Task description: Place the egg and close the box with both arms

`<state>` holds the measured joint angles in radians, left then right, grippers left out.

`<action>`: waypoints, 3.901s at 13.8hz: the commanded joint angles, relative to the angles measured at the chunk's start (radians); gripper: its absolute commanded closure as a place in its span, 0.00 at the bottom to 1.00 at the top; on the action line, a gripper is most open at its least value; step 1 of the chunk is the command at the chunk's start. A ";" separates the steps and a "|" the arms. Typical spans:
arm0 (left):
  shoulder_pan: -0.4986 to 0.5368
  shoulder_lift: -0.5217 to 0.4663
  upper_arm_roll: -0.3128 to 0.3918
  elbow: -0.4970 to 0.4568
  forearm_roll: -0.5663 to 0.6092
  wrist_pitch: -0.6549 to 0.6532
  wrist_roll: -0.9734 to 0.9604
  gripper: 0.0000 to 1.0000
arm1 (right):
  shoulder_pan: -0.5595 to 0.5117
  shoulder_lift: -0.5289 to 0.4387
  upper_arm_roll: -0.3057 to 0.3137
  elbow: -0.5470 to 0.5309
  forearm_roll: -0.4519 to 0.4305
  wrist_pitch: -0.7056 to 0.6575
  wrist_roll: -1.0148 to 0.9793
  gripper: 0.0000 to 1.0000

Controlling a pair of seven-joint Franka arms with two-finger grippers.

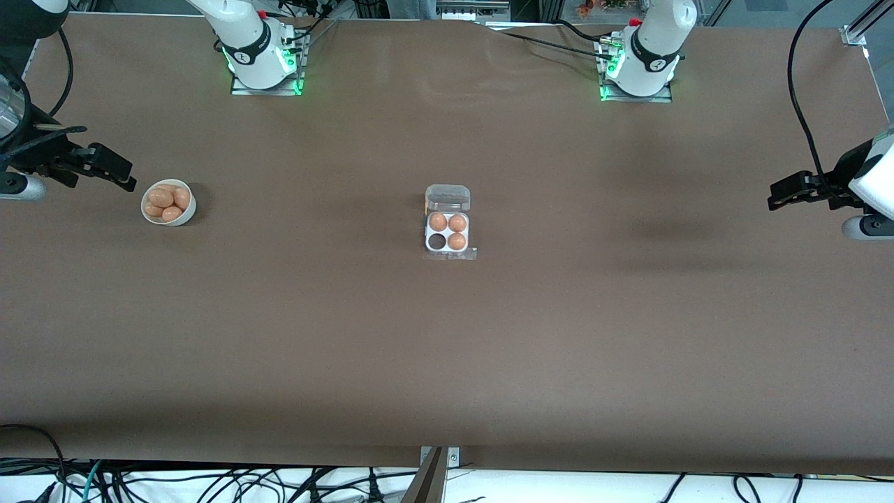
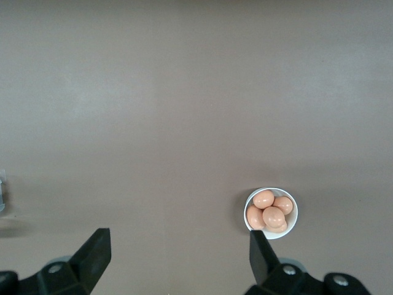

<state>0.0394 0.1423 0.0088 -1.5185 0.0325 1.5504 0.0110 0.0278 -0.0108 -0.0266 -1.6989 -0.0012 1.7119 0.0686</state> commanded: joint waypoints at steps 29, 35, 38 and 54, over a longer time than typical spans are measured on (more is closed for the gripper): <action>0.004 0.013 -0.004 0.032 0.014 -0.009 0.021 0.00 | -0.011 -0.008 0.007 -0.004 0.000 -0.008 -0.013 0.00; 0.005 0.013 -0.003 0.031 0.014 -0.009 0.021 0.00 | -0.011 -0.008 0.007 -0.004 0.000 -0.008 -0.013 0.00; 0.005 0.013 -0.003 0.031 0.014 -0.009 0.021 0.00 | -0.012 0.003 0.007 -0.007 0.000 -0.018 -0.015 0.00; 0.005 0.013 -0.004 0.031 0.014 -0.009 0.021 0.00 | -0.019 0.002 -0.151 -0.396 -0.016 0.202 -0.225 0.00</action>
<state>0.0395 0.1432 0.0089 -1.5143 0.0325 1.5504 0.0110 0.0145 0.0507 -0.1402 -1.9960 -0.0063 1.8406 -0.0663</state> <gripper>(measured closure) 0.000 0.000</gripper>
